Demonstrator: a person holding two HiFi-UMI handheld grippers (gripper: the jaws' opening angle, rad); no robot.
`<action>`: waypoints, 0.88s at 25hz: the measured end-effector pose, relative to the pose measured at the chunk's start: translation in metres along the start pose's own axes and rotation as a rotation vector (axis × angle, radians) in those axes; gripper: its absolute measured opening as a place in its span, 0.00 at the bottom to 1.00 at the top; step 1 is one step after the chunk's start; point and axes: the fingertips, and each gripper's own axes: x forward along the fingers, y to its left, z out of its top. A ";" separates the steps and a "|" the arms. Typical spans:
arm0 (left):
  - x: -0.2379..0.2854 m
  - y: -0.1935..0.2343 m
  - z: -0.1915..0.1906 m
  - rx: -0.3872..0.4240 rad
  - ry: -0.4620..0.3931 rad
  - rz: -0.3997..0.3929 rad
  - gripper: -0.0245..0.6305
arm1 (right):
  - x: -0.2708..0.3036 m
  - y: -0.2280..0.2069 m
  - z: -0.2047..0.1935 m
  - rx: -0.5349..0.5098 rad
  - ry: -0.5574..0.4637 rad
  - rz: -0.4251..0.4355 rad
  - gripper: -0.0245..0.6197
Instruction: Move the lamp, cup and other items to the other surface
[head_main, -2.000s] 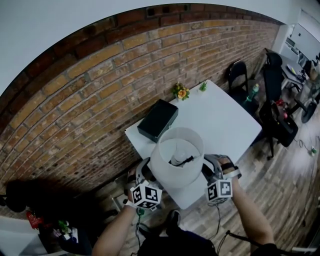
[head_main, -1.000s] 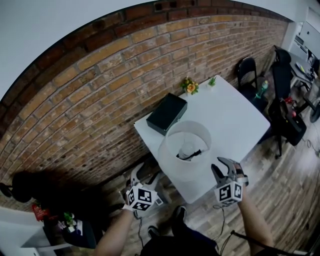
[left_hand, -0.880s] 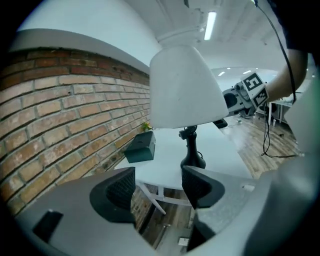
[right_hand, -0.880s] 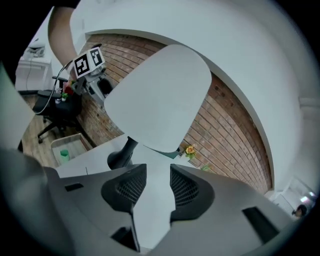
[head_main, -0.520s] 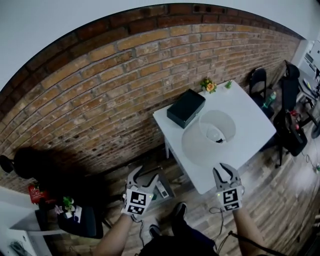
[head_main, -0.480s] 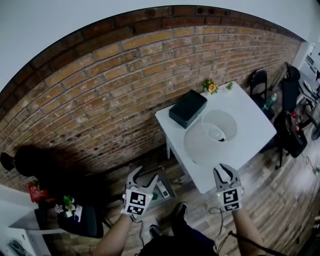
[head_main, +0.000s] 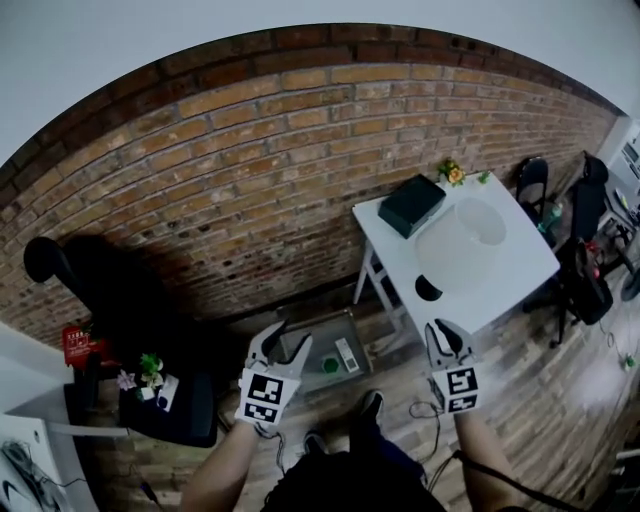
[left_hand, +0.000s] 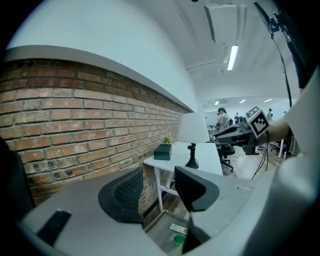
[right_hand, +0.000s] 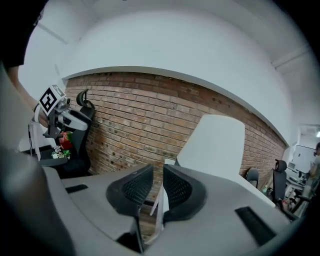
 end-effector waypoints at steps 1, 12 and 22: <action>-0.011 0.004 -0.005 -0.001 -0.008 0.001 0.33 | -0.001 0.014 0.000 0.000 0.008 0.009 0.14; -0.070 0.001 -0.106 -0.072 0.118 -0.005 0.32 | 0.030 0.146 -0.038 -0.053 0.143 0.237 0.14; -0.046 -0.030 -0.213 -0.152 0.299 0.003 0.32 | 0.108 0.210 -0.179 -0.029 0.314 0.452 0.14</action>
